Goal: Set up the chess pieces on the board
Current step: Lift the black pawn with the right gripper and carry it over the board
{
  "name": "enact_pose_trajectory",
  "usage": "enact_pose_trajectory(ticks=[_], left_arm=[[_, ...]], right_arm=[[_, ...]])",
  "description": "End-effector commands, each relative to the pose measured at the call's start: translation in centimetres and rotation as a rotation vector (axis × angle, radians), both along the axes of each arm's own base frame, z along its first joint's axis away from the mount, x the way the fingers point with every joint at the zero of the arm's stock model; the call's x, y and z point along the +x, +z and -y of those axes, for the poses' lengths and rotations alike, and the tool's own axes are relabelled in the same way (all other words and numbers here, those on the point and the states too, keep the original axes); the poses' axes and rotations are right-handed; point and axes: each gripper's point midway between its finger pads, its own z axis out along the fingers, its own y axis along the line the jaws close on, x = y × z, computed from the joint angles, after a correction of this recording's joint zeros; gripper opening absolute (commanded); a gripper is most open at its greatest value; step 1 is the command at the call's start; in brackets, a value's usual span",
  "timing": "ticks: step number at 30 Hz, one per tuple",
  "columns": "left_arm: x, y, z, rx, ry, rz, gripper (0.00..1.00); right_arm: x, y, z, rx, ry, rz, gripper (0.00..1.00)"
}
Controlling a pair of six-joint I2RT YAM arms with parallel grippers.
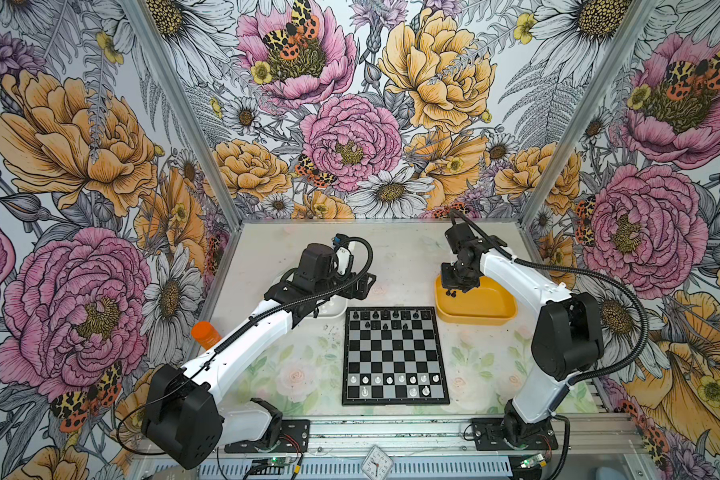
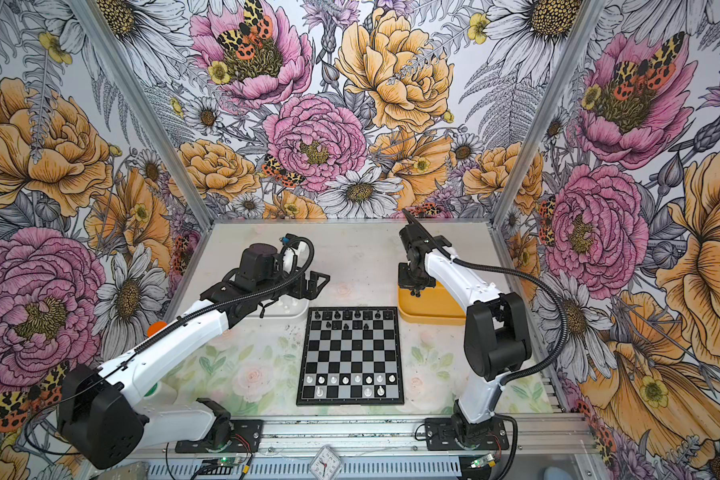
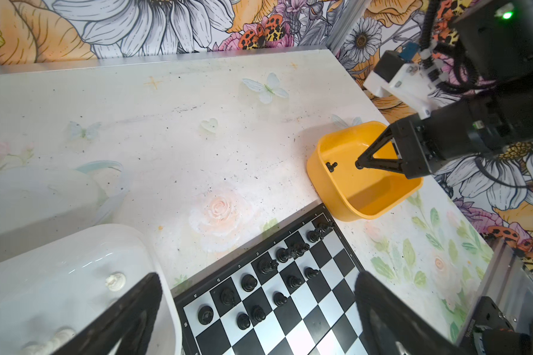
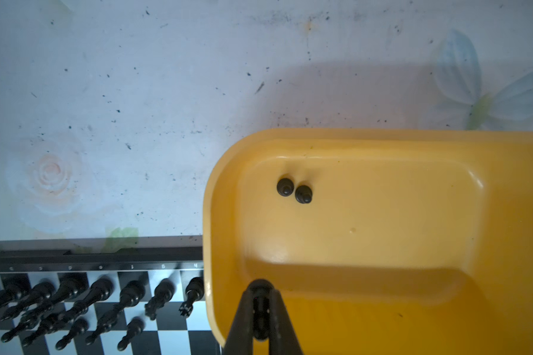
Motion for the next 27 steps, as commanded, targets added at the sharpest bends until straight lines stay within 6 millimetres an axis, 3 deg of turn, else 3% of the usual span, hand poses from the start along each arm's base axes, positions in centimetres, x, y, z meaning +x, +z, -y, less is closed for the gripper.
enact_pose_trajectory(ticks=[1, 7, 15, 27], left_arm=[[0.6, 1.2, -1.3, -0.036, 0.058, 0.037, 0.99], [0.6, 1.4, -1.9, -0.058, 0.072, 0.033, 0.99], [-0.1, 0.1, -2.3, -0.067, 0.095, 0.010, 0.99], [-0.6, 0.6, -2.9, -0.072, 0.116, 0.021, 0.99]], right_arm=[[-0.7, 2.0, -0.7, 0.024, -0.036, 0.034, 0.08], [-3.0, 1.6, -2.8, 0.044, -0.025, 0.012, 0.08], [-5.8, -0.1, -5.3, 0.033, 0.025, -0.043, 0.08], [-8.3, -3.1, -7.0, 0.020, 0.062, -0.100, 0.08]])
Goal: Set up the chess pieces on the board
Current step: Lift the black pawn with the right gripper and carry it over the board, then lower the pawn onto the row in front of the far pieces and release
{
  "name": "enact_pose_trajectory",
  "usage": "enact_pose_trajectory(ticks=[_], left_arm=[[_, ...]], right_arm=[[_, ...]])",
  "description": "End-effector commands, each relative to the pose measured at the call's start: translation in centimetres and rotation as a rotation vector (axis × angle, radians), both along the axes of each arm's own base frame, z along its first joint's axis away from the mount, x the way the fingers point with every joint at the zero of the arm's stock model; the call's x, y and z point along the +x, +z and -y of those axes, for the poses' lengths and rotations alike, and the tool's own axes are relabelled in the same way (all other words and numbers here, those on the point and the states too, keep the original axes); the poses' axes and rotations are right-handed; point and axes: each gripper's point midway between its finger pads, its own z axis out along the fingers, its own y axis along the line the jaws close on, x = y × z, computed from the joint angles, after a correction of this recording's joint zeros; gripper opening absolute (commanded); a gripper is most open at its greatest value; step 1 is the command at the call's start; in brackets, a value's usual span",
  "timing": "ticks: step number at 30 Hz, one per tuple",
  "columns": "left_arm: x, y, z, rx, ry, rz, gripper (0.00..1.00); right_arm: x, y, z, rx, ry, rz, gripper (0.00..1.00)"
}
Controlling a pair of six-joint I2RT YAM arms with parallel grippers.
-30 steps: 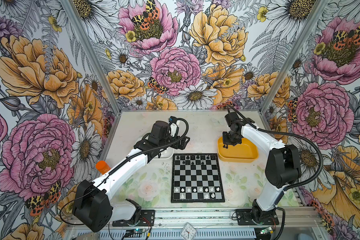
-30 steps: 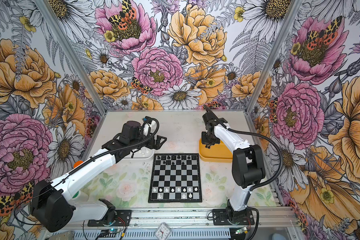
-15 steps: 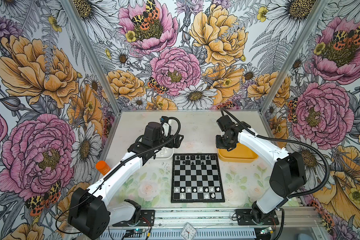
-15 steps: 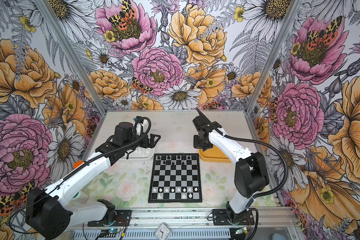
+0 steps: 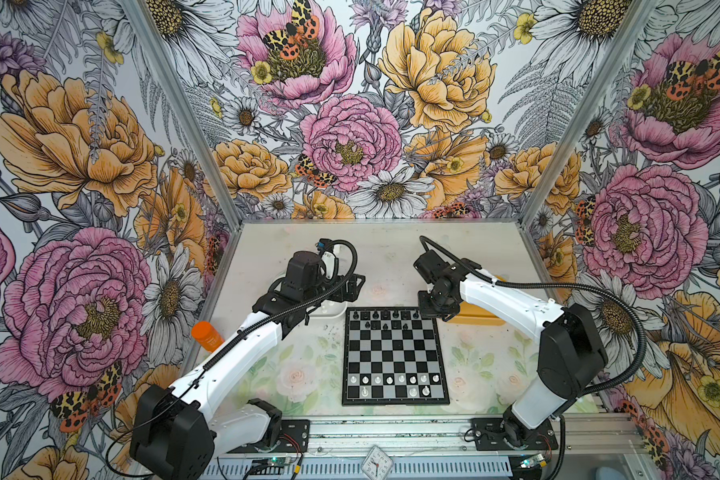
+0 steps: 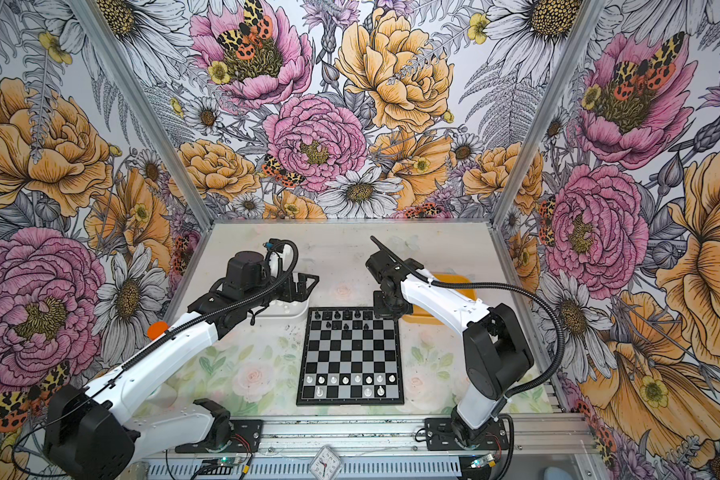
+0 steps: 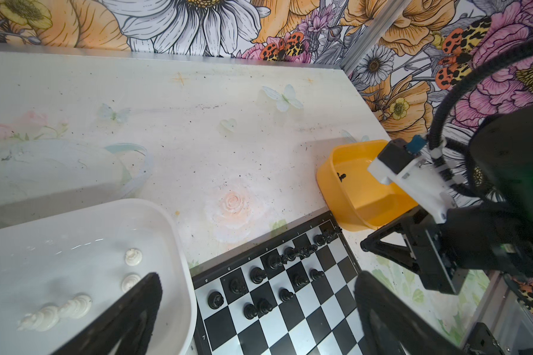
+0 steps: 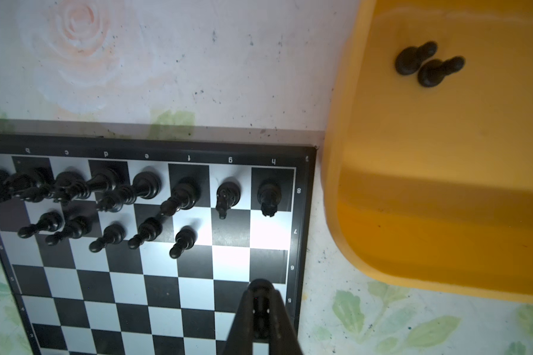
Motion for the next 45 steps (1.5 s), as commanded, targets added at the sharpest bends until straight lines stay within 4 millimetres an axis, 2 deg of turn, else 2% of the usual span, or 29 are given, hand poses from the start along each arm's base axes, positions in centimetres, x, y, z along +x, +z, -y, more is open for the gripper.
enact_pose_trajectory(ticks=[1, 11, 21, 31, 40, 45], left_arm=[[0.3, 0.8, -0.6, -0.007, 0.033, 0.028, 0.99], [-0.1, 1.2, -0.8, -0.001, 0.033, 0.034, 0.99], [-0.4, 1.4, -1.1, 0.015, 0.036, 0.027, 0.99], [-0.5, 1.9, -1.3, 0.024, 0.039, 0.032, 0.99], [0.0, 1.9, -1.1, 0.029, 0.038, 0.030, 0.99], [0.3, 2.1, -0.8, 0.026, 0.034, 0.033, 0.99]], right_arm=[[-0.2, -0.7, -0.5, 0.019, -0.015, 0.006, 0.08], [-0.4, -3.5, -0.6, 0.013, -0.003, -0.023, 0.08], [0.1, -5.2, -0.8, -0.004, 0.013, -0.037, 0.09], [0.5, -5.7, -0.5, -0.007, 0.013, -0.048, 0.11], [0.8, -5.2, -0.3, 0.006, 0.011, -0.039, 0.20], [0.9, -4.3, -0.3, 0.027, 0.005, -0.022, 0.32]])
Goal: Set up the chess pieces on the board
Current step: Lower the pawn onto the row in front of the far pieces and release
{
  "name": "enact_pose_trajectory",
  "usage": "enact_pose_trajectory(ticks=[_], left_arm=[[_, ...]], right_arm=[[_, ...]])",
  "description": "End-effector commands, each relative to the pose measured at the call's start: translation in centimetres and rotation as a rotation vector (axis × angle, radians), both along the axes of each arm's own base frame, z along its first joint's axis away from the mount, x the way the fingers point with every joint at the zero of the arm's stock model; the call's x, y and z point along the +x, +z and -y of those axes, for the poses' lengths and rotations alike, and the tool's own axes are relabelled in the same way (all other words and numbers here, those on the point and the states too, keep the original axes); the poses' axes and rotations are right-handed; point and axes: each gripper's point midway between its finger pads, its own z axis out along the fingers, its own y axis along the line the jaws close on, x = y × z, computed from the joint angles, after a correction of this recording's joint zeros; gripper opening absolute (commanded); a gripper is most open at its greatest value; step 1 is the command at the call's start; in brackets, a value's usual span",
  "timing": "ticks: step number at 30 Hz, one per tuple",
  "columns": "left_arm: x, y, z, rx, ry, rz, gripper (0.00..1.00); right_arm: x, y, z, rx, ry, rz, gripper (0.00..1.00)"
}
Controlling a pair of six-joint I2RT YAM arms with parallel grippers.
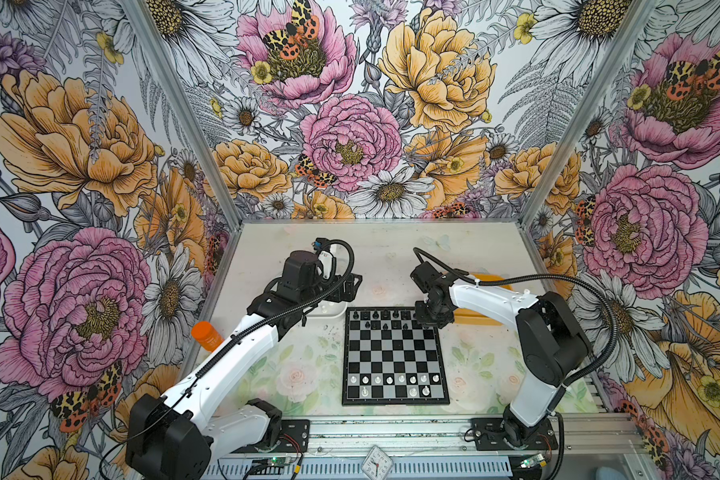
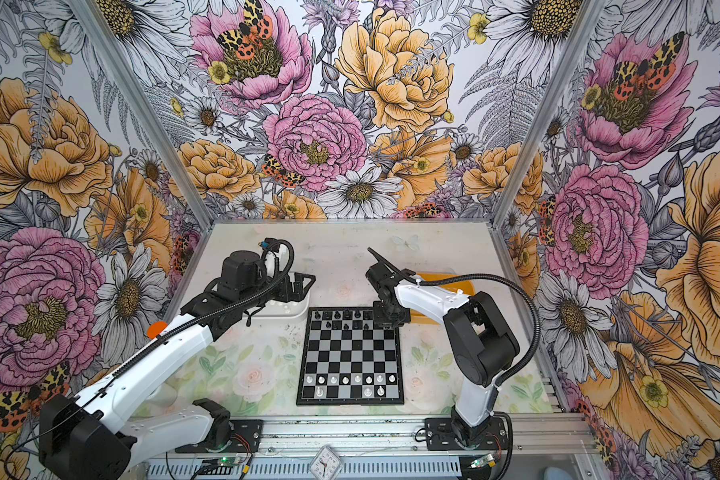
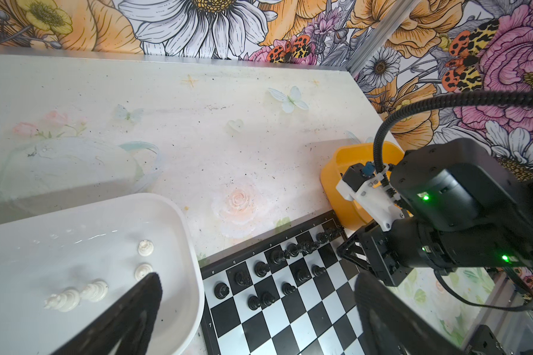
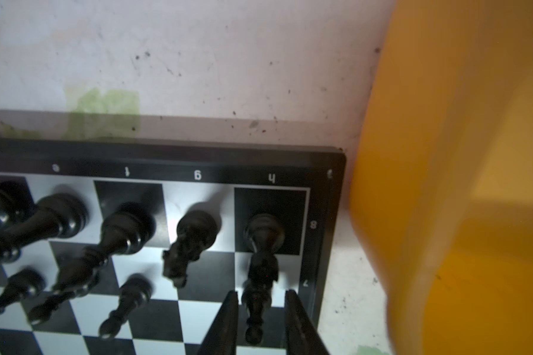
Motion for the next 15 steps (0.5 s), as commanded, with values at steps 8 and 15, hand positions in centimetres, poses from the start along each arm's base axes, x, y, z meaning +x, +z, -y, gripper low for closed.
enact_pose_trajectory(ticks=[8, 15], left_arm=[[0.8, 1.6, 0.0, 0.006, 0.006, 0.047, 0.99], [1.8, 2.6, 1.1, 0.005, -0.019, 0.083, 0.99]], right_arm=[[-0.1, 4.6, 0.7, 0.057, 0.004, 0.056, 0.35], [2.1, 9.4, 4.3, 0.034, -0.042, 0.148, 0.36]])
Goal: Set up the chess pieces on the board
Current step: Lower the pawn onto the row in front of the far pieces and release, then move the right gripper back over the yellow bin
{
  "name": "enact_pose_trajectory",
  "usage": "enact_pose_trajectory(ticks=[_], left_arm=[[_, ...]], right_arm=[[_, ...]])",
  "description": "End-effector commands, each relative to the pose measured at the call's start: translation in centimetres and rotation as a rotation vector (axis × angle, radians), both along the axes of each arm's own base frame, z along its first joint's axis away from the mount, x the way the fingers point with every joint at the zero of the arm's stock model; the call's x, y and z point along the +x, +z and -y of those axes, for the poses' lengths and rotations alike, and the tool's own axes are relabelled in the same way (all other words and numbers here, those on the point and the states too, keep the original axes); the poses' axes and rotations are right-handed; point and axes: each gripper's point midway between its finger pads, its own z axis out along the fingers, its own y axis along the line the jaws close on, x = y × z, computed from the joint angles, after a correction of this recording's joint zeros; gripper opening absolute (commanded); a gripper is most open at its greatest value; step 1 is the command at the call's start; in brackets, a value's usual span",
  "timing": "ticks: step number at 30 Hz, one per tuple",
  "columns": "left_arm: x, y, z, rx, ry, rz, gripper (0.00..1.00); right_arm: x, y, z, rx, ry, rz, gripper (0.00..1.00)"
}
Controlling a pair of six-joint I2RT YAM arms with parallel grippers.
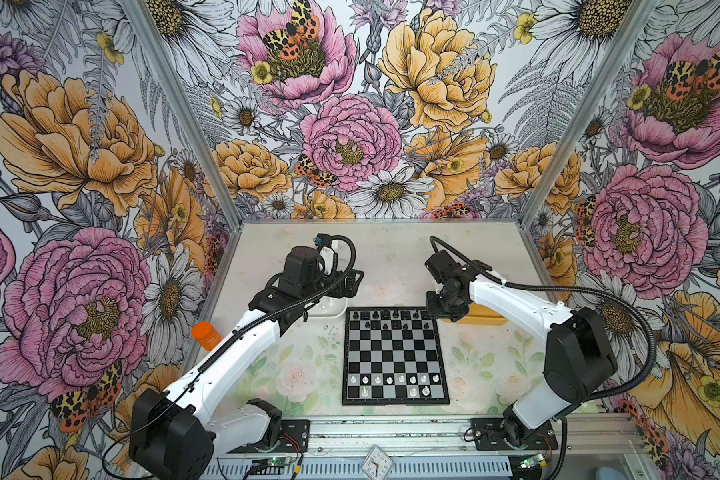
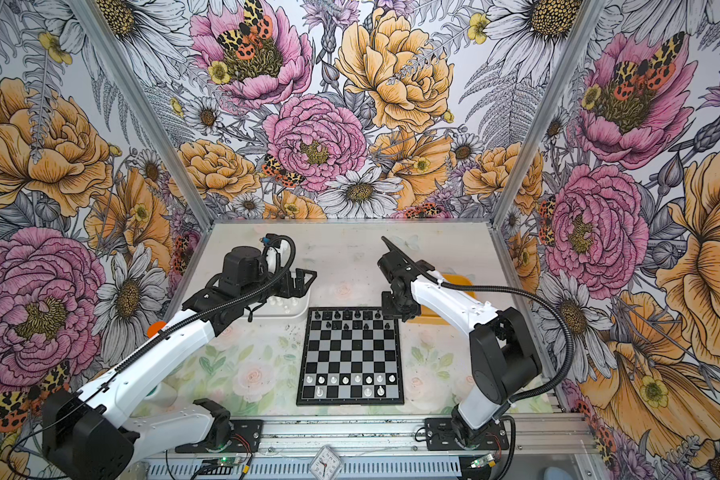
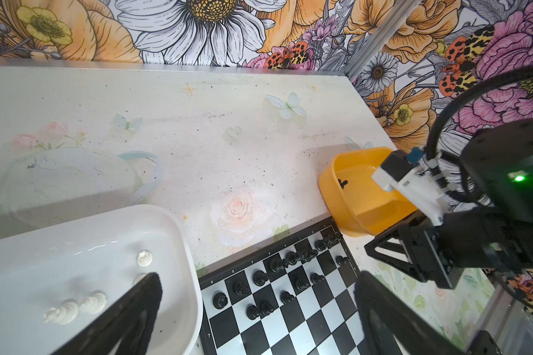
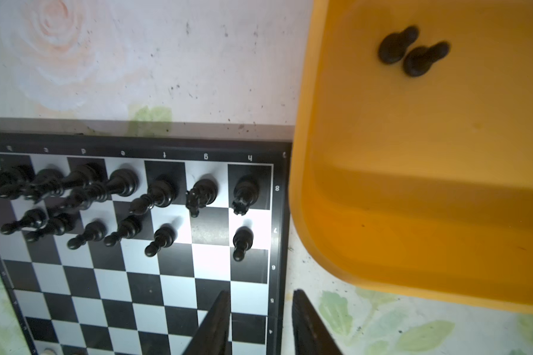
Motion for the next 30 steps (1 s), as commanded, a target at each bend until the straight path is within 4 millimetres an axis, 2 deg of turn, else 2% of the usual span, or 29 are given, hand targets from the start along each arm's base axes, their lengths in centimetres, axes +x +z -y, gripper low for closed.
enact_pose_trajectory(ticks=[1, 4, 9, 14, 18, 23, 30], left_arm=[[1.3, 2.3, 1.1, 0.005, -0.025, 0.089, 0.99], [3.0, 4.0, 3.1, 0.026, -0.069, 0.149, 0.99], [5.1, 5.8, 7.9, 0.007, -0.165, 0.173, 0.99], [5.1, 5.1, 12.9, -0.018, -0.270, 0.146, 0.99], [4.7, 3.8, 15.8, -0.023, -0.331, 0.115, 0.99], [4.2, 2.7, 17.5, -0.017, -0.373, 0.094, 0.99], [4.0, 1.6, 17.3, -0.004, -0.374, 0.063, 0.99]], right_arm=[[1.9, 3.1, 2.3, -0.030, -0.027, 0.082, 0.36], [3.8, 3.3, 4.4, -0.058, -0.073, 0.096, 0.35], [5.8, 2.0, 6.7, -0.106, -0.097, 0.077, 0.32], [7.3, 0.1, 8.0, -0.099, -0.129, 0.061, 0.31], [8.0, -1.1, 8.2, -0.084, -0.137, 0.046, 0.31], [8.8, -2.6, 8.7, -0.076, -0.143, 0.031, 0.31], [9.7, -3.9, 8.9, -0.051, -0.155, 0.023, 0.30]])
